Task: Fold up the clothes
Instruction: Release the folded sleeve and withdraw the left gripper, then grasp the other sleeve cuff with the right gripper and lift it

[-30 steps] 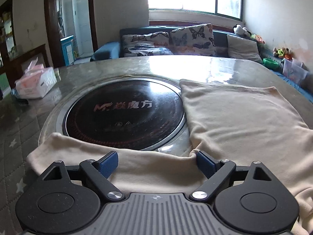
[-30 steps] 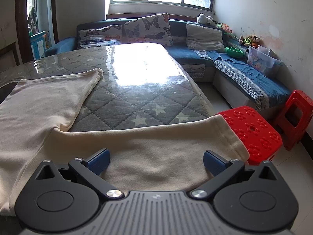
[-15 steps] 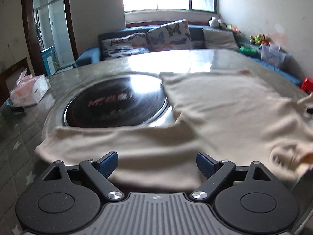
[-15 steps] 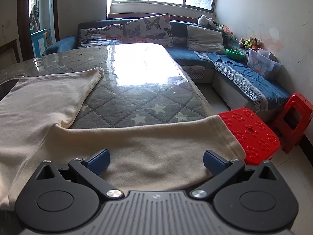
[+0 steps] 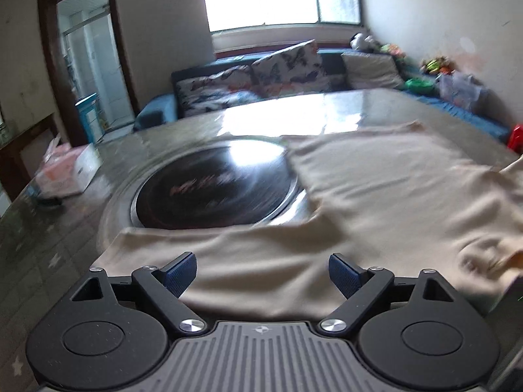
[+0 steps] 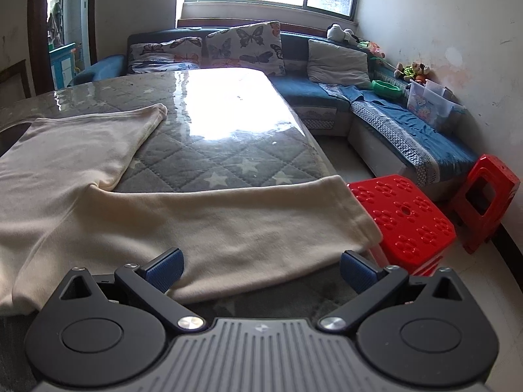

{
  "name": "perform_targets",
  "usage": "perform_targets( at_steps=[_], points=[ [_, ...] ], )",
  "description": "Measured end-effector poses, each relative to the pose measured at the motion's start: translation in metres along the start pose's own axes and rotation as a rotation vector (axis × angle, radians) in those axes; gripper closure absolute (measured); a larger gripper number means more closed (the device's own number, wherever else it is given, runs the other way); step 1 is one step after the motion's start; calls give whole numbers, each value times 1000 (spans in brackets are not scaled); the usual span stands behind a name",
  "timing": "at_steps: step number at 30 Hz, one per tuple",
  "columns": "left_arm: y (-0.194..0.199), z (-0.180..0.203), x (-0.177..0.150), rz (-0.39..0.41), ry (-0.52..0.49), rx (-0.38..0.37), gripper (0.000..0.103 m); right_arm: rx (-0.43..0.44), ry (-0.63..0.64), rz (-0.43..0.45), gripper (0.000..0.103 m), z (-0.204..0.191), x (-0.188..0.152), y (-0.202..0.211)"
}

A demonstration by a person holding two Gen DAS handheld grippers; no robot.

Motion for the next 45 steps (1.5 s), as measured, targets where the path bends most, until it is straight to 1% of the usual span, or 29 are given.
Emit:
perform_targets(
  at_steps=[7,10,13,15,16,20,22,23,24,25,26,27,29,32,36,39,42,45],
  points=[
    [-17,68,34,46,-62,-161,13,-12,-57,-8,1,17,-8,3],
    [-28,97,44,54,-110,-215,13,-33,-102,-9,6,32,-9,1],
    [-40,122,49,43,-142,-264,13,-47,-155,-16,12,46,-7,-5],
    [-48,135,49,28,-155,-287,13,-42,-201,-27,20,54,-6,-11],
    [-52,142,49,19,-160,-297,13,-43,-216,-27,21,57,-4,-13],
    [-62,158,45,-11,-160,-325,13,-46,-277,-24,39,68,1,-22],
    [-64,164,43,-20,-161,-335,13,-43,-311,-25,45,74,3,-27],
    [-65,167,43,-23,-163,-336,13,-44,-318,-22,50,75,4,-28],
    [-65,170,43,-27,-163,-339,13,-45,-326,-19,58,77,5,-29],
    [-66,173,43,-31,-164,-341,13,-46,-333,-16,62,79,5,-31],
    [-67,174,43,-35,-164,-345,13,-46,-337,-12,70,80,6,-31],
    [-69,176,43,-38,-164,-349,13,-46,-339,-8,80,80,7,-31],
    [-70,180,43,-44,-168,-355,13,-38,-346,0,92,80,8,-30],
    [-73,186,41,-54,-175,-367,13,-32,-342,35,94,82,14,-25],
    [-74,194,38,-56,-182,-390,13,-30,-337,92,94,86,31,-12],
    [-74,201,33,-61,-197,-402,13,-33,-316,98,94,83,36,-12],
    [-79,207,27,-73,-223,-396,13,-31,-310,90,95,82,37,-15],
    [-80,212,22,-75,-240,-399,13,-30,-304,111,95,80,44,-6]
  ],
)
Point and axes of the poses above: each gripper's, at about its wrist camera, not at the fingertips, and y roughly against the way its jaws point, z to its right, x to its top, the point moved 9 cm from there along -y, roughly the way its jaws point, and after that the axes turned 10 degrees about -x, right-handed, at the moved point
